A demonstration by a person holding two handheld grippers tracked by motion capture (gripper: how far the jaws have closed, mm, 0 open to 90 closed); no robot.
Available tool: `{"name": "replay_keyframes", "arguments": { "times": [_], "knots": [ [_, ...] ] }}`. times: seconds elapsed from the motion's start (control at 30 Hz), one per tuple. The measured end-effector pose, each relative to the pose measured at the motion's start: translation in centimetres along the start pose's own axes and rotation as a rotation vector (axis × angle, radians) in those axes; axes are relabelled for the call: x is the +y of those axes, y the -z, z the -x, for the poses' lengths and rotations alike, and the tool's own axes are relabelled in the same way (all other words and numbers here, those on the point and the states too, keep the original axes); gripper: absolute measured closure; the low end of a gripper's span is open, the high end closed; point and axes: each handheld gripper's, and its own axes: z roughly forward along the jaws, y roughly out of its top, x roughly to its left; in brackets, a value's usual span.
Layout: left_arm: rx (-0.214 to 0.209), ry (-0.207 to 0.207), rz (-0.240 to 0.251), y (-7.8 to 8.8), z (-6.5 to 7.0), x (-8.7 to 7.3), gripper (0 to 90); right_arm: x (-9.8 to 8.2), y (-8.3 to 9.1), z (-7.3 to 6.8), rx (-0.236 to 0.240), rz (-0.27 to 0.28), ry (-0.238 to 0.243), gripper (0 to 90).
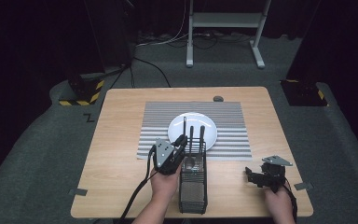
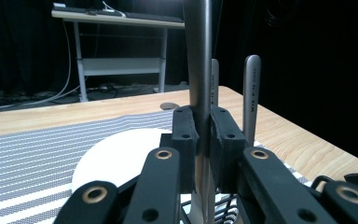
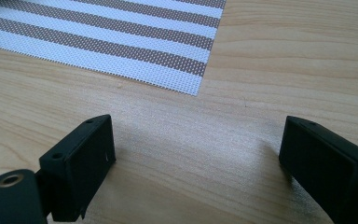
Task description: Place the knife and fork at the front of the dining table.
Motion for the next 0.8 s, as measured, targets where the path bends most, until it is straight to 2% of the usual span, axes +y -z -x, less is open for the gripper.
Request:
{"name": "replay_keyframes", "arguments": {
  "times": [0.4, 0.53, 0.8],
  "knots": [
    [0.032, 0.009, 0.027, 0.9, 0.4, -0.2, 81.8, 0.0, 0.0, 0.0, 0.0, 0.0, 0.0, 10.1],
    [0.043, 0.017, 0.059, 1.3, 0.7, 0.1, 82.0, 0.0, 0.0, 0.0, 0.0, 0.0, -0.001, 10.1],
    [0.032, 0.025, 0.089, 1.6, 0.7, 0.9, 82.1, 0.0, 0.0, 0.0, 0.0, 0.0, 0.001, 10.1]
  ]
}}
